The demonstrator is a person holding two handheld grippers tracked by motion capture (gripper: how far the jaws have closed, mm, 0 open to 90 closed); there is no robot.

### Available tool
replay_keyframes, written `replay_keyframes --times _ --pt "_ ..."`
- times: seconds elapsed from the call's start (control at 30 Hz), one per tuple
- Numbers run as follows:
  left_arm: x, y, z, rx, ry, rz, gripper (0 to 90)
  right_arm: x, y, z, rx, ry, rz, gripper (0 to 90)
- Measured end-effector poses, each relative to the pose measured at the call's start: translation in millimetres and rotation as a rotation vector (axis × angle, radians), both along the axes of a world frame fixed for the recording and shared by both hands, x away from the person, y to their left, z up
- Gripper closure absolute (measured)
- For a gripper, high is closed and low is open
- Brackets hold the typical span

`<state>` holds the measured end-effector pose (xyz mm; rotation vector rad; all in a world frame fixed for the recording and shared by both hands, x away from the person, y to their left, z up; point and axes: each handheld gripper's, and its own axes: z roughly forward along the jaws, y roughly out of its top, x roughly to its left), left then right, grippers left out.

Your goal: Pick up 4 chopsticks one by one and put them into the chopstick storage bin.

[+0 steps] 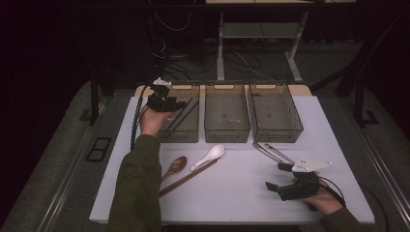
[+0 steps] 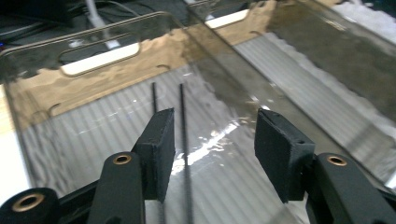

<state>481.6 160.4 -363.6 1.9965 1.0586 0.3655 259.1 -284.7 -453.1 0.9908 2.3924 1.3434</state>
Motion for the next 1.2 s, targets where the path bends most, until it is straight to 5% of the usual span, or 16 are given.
replay_keyframes --times 0.17,0.4,0.57,0.83,1.2 --pt "-10.9 -4.9 9.0 0.018 -0.032 -0.043 43.1 0.2 -0.2 -0.2 -0.004 0.0 0.002 13.4" --pt "-29.5 -12.2 17.2 -0.011 -0.035 -0.097 36.3 0.6 0.0 -0.9 -0.001 0.008 0.008 13.7" --pt "-43.6 -12.0 14.9 -0.041 -0.027 -0.132 32.9 0.5 0.1 -1.1 -0.009 0.011 0.012 13.7" --pt "-65.1 -10.6 8.5 -0.033 -0.024 -0.162 25.7 -0.5 0.6 -0.5 -0.003 0.009 0.018 13.7" --pt "-100.5 -13.9 10.0 -0.054 -0.058 -0.199 17.6 -0.4 0.3 -0.2 -0.001 0.006 0.019 13.7"
